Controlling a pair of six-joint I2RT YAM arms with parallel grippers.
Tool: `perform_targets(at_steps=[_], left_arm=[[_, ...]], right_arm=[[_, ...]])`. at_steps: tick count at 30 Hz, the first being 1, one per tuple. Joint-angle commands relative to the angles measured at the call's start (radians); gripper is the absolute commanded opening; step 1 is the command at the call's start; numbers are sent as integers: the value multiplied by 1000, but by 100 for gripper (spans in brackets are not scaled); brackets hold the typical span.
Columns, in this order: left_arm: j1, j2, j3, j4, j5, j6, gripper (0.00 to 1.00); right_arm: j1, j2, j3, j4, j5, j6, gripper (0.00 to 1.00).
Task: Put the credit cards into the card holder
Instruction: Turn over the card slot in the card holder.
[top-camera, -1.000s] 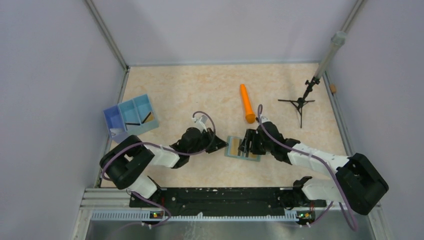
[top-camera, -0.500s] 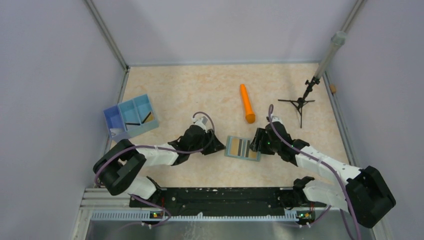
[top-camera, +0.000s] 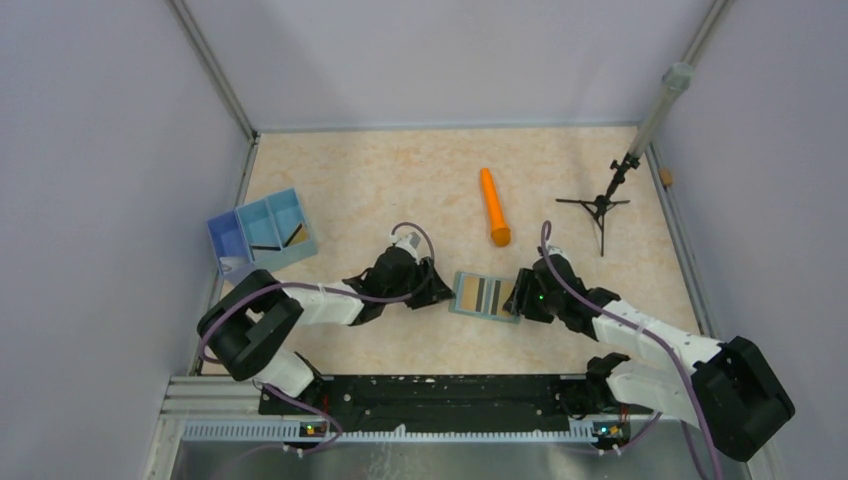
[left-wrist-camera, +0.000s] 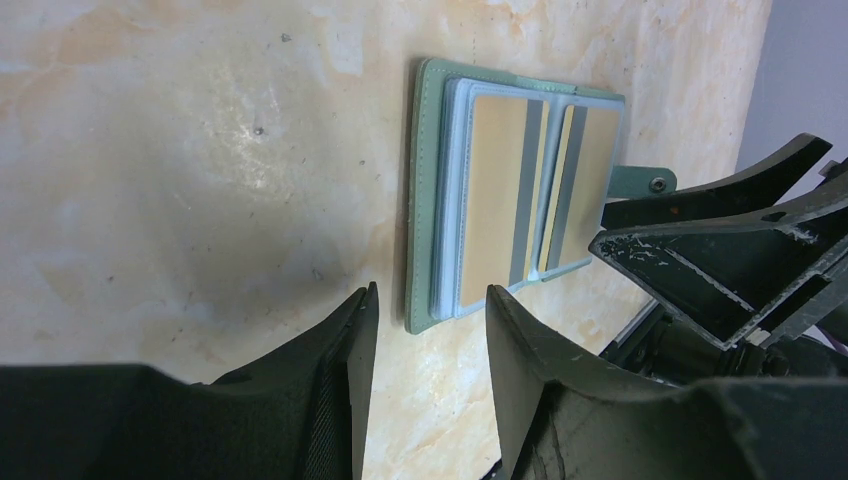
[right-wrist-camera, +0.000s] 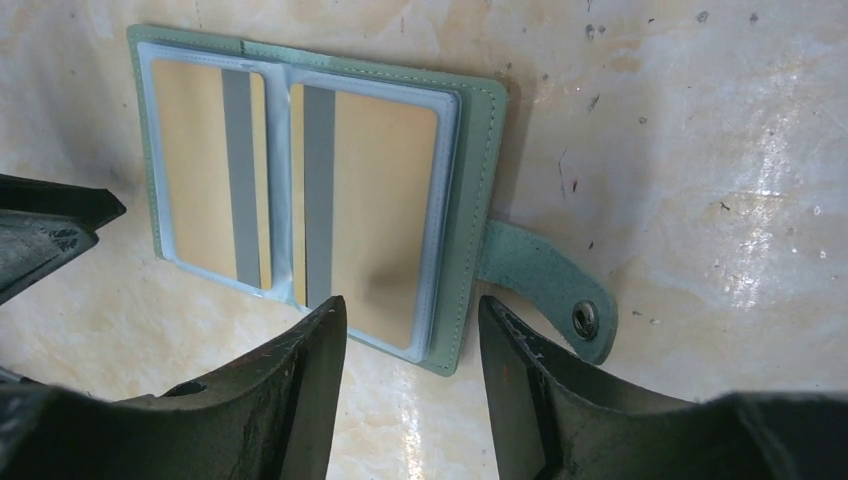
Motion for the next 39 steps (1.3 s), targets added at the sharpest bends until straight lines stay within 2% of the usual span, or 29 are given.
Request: perform_targets(at_steps=[1,8,11,14,19,23,26,28,36,39], left_arm=[[2,50,47,61,28,5,48],[1,128,57,128,70,-4,45],[2,147,54,143,75,-11,37],[2,145,43,156,68,-17,33],[2,119,27,164,50,-9,32],[2,119,27,168,58,-10,31],[2,105,13,179,50,-17,31],[2,82,3,176,36,-15,32],[8,-44,-49,93,-43,-11,51],[11,-37,-37,77,-20,-11,52]], right_arm=[[-5,-3,-32,26,-5,34,51],[-5,2,-103,193,-53,90,48],[-5,1,-140,292,-66,132,43],[-5,-17,-186,387,-86,170,39],[-5,-28,-217,452,-105,184,38],[-5,-12,-214,469,-113,178,28],[-5,-10,-207,458,-113,182,14],[-5,-15,-201,444,-112,186,0],[-6,-93,-223,330,11,230,0],[-7,-117,-239,282,52,237,0]])
